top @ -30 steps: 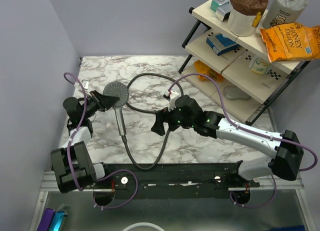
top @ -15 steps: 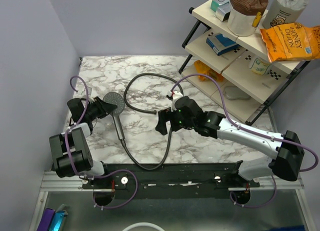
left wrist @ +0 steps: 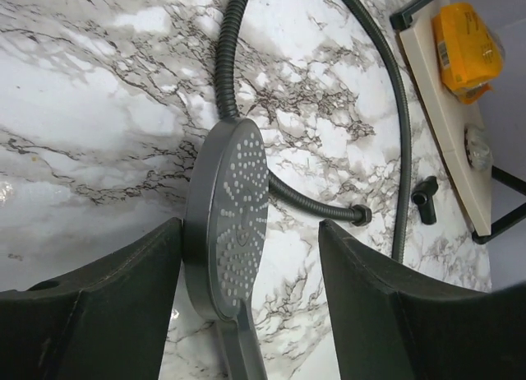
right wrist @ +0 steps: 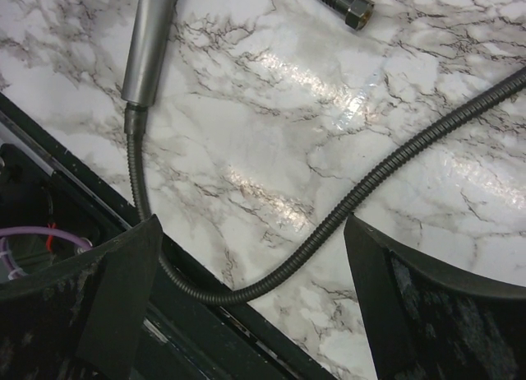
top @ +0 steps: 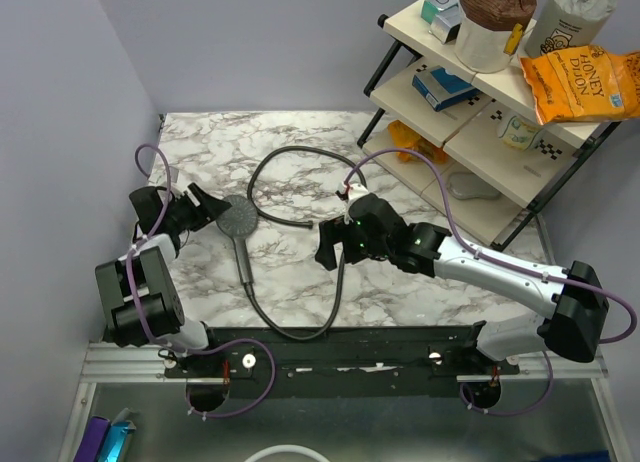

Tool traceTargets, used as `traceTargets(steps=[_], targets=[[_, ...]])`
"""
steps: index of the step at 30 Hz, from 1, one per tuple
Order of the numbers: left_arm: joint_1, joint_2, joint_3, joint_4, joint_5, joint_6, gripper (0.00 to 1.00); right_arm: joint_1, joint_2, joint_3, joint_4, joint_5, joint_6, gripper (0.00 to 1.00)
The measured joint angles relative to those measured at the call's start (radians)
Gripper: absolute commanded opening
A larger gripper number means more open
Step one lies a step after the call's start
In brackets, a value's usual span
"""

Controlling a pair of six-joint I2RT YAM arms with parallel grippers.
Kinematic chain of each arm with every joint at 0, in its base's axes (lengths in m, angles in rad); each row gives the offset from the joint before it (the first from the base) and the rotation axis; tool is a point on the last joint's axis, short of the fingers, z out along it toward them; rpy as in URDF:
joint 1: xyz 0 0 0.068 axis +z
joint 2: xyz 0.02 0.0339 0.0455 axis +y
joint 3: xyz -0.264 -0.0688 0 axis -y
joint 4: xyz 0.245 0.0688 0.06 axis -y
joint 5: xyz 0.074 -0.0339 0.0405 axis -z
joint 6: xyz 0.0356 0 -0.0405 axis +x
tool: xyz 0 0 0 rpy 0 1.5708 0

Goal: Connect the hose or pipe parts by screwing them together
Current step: Place the bathroom fixture at the center of the board.

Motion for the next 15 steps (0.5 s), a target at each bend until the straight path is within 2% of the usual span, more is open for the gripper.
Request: traceTargets(steps=[10, 15], targets=[[0.025, -0.156, 0.153, -0.394, -0.090, 0.189, 0.73, -0.006, 0.001, 0.001, -0.086, 0.109, 0.067, 1.00], [0.023, -0.215, 0.234, -0.584, -0.082, 0.305, 0.73, -0.032, 0.001, 0.001, -0.104, 0.112, 0.104, 1.00]])
